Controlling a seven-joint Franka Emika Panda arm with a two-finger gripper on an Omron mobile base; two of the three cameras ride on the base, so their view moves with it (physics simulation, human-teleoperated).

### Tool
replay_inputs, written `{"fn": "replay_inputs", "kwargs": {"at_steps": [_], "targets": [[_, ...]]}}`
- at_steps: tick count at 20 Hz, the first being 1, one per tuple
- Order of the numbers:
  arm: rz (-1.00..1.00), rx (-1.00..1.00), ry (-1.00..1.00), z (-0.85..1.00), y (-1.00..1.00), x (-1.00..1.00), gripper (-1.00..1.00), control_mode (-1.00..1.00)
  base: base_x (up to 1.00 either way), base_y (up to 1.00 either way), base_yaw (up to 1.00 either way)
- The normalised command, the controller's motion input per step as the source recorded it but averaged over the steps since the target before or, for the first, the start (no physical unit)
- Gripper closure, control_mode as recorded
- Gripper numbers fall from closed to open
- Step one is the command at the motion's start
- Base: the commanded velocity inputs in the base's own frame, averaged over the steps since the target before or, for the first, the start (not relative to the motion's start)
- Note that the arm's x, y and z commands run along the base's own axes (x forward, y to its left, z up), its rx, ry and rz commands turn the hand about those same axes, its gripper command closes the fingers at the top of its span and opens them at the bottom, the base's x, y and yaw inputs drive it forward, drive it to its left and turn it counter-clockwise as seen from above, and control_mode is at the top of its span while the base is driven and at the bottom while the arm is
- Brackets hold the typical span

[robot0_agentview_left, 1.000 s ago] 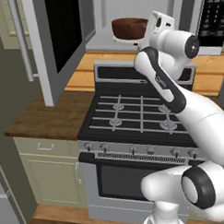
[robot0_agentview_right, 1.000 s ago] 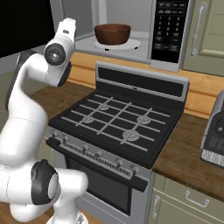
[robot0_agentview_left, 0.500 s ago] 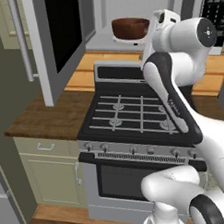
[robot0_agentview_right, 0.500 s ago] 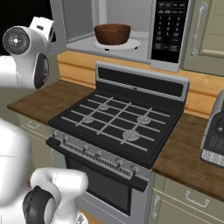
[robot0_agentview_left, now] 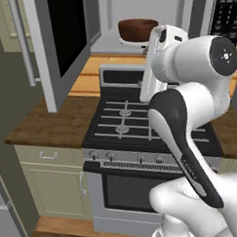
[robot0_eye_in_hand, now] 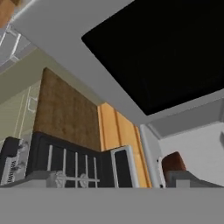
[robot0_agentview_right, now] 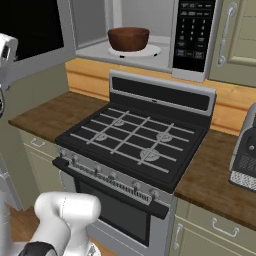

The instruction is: Pick the garlic from the sink and place it in the bowl. Then pick the bowl and place it in the microwave. Then close the microwave door and press the start button.

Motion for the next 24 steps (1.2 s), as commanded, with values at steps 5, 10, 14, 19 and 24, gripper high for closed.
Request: {"fn": "replay_inputs", "kwargs": {"at_steps": [5,10,14,19,24], "targets": [[0.00,-0.03,-0.14,-0.39,0.57,-1.00,-1.00,-1.00,0.00,0.00,0.00],[0.00,-0.04,-0.16,-0.22,0.45,-0.82,-1.00,-1.00,0.00,0.00,0.00],[-0.06,0.00,-0.07,-0.32,0.63,-0.28,-1.00,-1.00,0.00,0.00,0.00],[-0.15,0.00,-0.09,-0.19,0.82,0.00,-1.00,-1.00,0.00,0.00,0.00],[-0.23,-0.07,-0.12,-0.28,0.93,0.26,-1.00,-1.00,0.00,0.00,0.00]]}}
